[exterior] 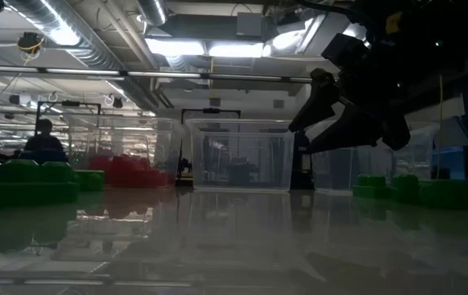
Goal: Sort blocks
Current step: Put the red game piece into the left transparent bin
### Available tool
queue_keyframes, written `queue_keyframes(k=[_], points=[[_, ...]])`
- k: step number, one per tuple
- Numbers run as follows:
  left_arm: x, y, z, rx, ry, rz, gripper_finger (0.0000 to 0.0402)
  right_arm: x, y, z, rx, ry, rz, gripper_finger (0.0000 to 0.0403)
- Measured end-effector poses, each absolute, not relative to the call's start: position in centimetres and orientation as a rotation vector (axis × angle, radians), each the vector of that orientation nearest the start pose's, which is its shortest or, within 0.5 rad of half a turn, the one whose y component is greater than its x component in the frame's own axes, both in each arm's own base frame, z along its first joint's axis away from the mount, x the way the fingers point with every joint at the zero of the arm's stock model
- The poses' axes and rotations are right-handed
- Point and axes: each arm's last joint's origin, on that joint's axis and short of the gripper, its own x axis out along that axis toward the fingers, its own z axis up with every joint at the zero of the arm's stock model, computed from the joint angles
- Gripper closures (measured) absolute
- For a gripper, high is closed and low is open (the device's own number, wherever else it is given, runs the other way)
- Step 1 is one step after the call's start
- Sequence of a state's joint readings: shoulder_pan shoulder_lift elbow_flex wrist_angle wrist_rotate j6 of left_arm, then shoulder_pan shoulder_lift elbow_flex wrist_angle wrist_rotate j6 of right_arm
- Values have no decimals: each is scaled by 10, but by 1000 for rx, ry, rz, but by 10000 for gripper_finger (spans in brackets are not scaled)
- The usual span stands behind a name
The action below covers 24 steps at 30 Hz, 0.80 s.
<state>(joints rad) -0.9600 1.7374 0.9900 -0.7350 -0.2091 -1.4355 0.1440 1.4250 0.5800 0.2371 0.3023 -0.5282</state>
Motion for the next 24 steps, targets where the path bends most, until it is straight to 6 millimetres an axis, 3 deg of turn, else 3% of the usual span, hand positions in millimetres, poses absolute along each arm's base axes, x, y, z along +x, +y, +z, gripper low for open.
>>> queue_keyframes(k=[3,11,16,24], points=[[172,-237,156,-383,1324,358,239,266,30,167,-646,624,7,97],[169,-221,203,-427,1220,381,236,266,30,167,-646,624,7,97],[173,-191,237,-477,1035,428,229,266,30,167,-646,624,7,97],[182,-119,285,-418,777,538,233,266,30,167,-647,624,5,97]])
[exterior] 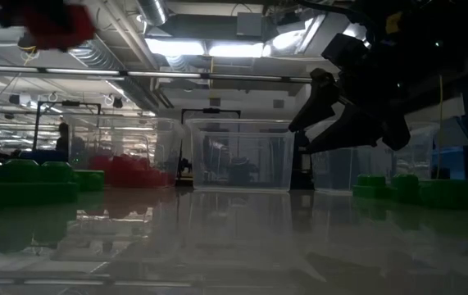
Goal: Sort blocks
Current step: Put the red game piece into the left transparent bin
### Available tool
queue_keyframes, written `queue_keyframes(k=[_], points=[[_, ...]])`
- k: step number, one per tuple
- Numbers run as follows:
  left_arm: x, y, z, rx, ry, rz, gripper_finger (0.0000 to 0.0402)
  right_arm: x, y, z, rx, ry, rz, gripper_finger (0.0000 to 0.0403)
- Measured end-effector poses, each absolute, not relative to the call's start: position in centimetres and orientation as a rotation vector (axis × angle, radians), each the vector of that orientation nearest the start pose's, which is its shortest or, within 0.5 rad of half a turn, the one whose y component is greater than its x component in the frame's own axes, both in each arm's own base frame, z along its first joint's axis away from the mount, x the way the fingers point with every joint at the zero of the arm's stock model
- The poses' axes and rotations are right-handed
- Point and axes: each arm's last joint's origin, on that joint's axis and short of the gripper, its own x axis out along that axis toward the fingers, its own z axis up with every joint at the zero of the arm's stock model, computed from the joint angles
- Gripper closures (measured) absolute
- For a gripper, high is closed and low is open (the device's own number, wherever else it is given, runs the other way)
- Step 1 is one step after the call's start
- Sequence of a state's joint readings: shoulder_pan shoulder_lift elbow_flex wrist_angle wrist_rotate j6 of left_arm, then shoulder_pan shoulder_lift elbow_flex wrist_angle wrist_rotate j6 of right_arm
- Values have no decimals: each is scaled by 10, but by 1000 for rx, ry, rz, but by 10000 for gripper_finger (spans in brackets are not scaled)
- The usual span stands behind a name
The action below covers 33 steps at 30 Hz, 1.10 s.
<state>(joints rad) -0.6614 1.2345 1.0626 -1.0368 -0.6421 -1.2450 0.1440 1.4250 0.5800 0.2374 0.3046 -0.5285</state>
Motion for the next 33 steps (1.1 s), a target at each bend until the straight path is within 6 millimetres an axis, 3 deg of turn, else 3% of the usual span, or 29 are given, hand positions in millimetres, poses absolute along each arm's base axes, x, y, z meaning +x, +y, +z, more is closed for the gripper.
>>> queue_keyframes(k=[7,19,26,33], points=[[184,-45,304,-271,701,754,232,266,29,167,-656,630,-20,97],[177,76,316,-115,736,1074,230,265,26,168,-722,655,-113,97],[172,118,324,-65,678,1150,225,265,25,168,-754,663,-129,97],[171,146,320,-75,683,1214,167,265,25,168,-774,663,-123,97]])
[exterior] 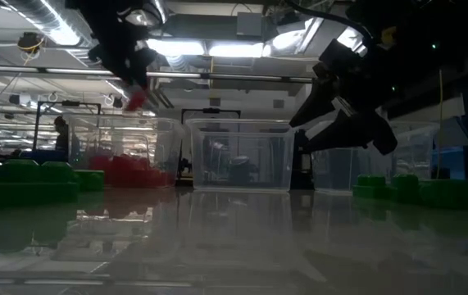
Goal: Sort blocks
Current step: Put the red game piece into the left transparent bin
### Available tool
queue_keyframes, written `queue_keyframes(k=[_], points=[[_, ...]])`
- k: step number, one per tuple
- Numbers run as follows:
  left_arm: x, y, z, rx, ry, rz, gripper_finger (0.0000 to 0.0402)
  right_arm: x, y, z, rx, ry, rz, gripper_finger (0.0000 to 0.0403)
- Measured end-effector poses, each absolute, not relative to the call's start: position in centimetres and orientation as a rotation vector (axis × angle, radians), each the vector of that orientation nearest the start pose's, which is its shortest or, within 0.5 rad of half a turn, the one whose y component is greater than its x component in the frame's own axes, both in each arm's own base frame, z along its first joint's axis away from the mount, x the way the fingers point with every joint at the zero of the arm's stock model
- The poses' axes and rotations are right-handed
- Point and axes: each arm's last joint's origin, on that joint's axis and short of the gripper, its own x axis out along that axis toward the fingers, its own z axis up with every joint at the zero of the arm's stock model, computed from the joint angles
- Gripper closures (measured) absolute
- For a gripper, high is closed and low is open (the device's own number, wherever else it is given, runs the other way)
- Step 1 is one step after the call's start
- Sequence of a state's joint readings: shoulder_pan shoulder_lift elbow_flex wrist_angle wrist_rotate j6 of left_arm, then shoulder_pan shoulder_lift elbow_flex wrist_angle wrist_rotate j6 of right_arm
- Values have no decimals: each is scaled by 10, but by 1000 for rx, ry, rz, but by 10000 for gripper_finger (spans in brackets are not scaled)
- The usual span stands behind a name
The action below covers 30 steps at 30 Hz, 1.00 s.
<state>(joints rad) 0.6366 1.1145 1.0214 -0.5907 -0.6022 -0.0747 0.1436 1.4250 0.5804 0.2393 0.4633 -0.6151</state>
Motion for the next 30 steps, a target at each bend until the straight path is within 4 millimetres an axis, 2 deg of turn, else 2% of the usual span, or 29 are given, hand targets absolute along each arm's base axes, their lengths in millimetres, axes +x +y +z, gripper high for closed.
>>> queue_keyframes(k=[4,8,12,20,22,26,30], points=[[173,154,312,-87,720,1230,126,265,25,168,-774,666,-120,97],[178,144,314,-98,695,1199,108,265,25,168,-774,666,-119,97],[186,119,321,-103,644,1054,106,265,26,168,-772,664,-111,97],[213,53,325,-33,591,692,106,265,26,167,-768,663,-100,97],[217,38,319,1,565,620,105,265,26,167,-761,659,-85,97],[216,16,295,38,502,513,105,266,28,168,-705,657,-46,97],[211,-1,262,0,381,440,105,269,30,188,-652,715,20,97]])
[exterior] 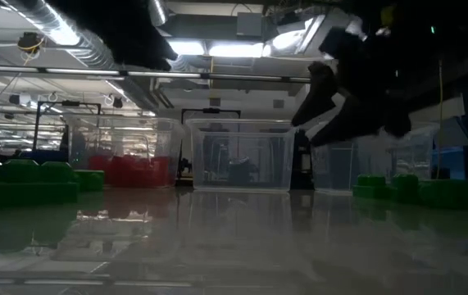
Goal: Sort blocks
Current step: Put the red game piece into the left transparent bin
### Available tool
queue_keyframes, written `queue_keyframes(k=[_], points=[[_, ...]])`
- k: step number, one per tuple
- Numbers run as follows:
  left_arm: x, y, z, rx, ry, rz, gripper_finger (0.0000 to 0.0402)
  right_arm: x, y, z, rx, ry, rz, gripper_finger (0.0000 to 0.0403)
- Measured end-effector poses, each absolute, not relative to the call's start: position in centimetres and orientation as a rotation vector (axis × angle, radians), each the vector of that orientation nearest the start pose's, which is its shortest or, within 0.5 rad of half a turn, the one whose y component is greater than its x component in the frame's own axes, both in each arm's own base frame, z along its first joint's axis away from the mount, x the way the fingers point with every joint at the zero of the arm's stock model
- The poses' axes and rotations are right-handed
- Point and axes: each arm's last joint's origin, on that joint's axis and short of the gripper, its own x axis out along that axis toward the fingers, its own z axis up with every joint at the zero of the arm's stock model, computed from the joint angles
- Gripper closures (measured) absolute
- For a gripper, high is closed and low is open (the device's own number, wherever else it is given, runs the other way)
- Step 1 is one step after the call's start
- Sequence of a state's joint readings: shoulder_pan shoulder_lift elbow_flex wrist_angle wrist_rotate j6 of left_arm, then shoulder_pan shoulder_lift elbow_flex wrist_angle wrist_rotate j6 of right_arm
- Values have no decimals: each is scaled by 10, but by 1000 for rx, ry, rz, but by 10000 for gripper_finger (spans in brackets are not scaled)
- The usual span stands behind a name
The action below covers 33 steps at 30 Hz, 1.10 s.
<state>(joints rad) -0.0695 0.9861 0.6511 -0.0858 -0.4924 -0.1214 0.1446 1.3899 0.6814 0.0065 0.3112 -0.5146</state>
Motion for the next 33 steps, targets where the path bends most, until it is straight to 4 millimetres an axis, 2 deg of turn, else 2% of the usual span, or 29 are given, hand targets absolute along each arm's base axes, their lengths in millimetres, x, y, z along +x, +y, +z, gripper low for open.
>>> queue_keyframes(k=[7,12,15,20,28,33], points=[[200,-22,207,-72,141,324,105,270,57,227,-546,837,233,97],[189,-28,186,-76,127,281,105,259,84,251,-432,947,312,97],[189,-30,187,-95,110,272,105,251,100,261,-316,1004,354,97],[189,-31,188,-103,98,267,105,234,129,262,-94,1088,388,97],[189,-31,188,-78,106,267,105,210,173,256,180,1193,331,97],[189,-31,188,-61,112,266,105,201,202,242,295,1281,301,97]])
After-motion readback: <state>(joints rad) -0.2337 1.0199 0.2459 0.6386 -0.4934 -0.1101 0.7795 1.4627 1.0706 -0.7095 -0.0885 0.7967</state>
